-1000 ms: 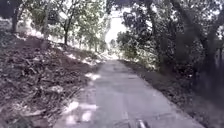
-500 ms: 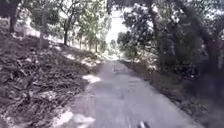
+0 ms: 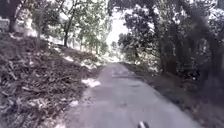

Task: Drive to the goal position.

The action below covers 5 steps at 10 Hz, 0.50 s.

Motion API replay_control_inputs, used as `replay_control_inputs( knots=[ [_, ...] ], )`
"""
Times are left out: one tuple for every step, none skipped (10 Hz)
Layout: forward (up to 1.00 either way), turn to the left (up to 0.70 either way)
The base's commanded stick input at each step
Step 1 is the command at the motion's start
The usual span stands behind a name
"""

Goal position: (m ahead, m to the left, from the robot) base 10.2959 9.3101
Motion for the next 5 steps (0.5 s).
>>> replay_control_inputs(
  knots=[
    [0.50, 0.00],
    [0.50, 0.00],
    [0.50, 0.00],
    [0.50, 0.00],
    [0.50, 0.00]
  ],
)
